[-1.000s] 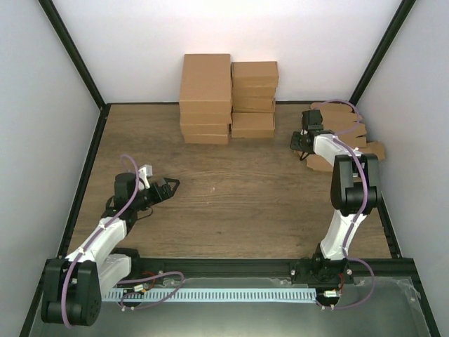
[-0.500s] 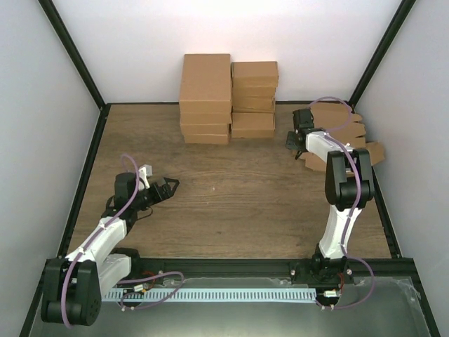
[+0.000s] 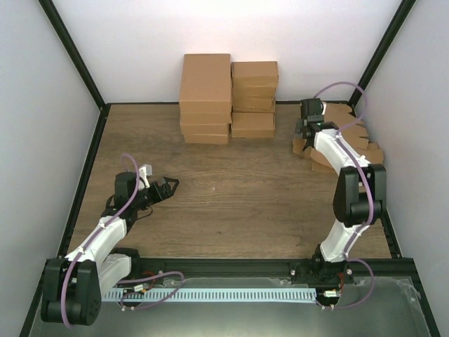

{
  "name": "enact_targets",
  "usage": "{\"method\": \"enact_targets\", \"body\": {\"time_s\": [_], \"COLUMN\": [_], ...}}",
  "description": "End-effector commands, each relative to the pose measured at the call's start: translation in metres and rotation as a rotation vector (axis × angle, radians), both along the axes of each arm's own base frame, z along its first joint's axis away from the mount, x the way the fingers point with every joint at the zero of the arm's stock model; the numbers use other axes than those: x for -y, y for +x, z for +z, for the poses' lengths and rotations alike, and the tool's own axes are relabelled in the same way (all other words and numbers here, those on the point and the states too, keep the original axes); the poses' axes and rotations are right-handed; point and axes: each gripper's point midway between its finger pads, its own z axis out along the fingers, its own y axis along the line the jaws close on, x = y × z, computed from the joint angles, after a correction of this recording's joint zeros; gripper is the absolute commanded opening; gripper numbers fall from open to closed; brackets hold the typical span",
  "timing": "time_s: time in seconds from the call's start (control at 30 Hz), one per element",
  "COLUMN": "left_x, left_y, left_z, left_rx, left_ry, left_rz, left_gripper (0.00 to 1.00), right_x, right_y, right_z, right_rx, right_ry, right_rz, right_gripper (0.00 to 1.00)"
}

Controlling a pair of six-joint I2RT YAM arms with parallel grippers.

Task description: Fold the paper box

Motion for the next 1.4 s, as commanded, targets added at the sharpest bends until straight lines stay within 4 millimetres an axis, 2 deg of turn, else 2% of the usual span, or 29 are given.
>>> {"method": "enact_targets", "body": {"time_s": [0.0, 0.17, 0.4, 0.77, 1.07, 1.2, 1.37], "left_x": [0.003, 0.004, 0.006, 0.007, 0.008, 0.009, 0.010], "left_y": [0.007, 0.008, 0.005, 0.002, 0.003, 0.002, 0.000], "left_z": [0.015, 0.022, 0.031, 0.035, 0.040, 0.042, 0.046], "left_rx": [0.038, 0.043, 0.057, 0.062, 0.063, 0.068, 0.072], "left_ry": [-0.008, -0.015, -0.027, -0.035, -0.055, -0.060, -0.055], "left_rz": [-0.013, -0.016, -0.021, -0.027, -0.024, -0.027, -0.032], "left_gripper": [1.00, 1.00, 1.00, 1.00, 1.00, 1.00, 1.00], "right_x": [0.008, 0.004, -0.022, -0.071, -0.141, -0.153, -0.144], "right_y": [-0.002, -0.022, -0.060, -0.140, -0.205, -0.219, -0.221], "right_z": [0.086, 0.134, 0.180, 0.199, 0.196, 0.216, 0.260], "right_rx": [0.166, 0.231, 0.260, 0.254, 0.126, 0.171, 0.276], "right_ry": [-0.026, 0.003, 0.065, 0.381, 0.756, 0.822, 0.773], "right_rz": [-0.044, -0.012, 0.087, 0.292, 0.602, 0.689, 0.682], "right_gripper": [0.01, 0.01, 0.01, 0.01, 0.01, 0.02, 0.02]}}
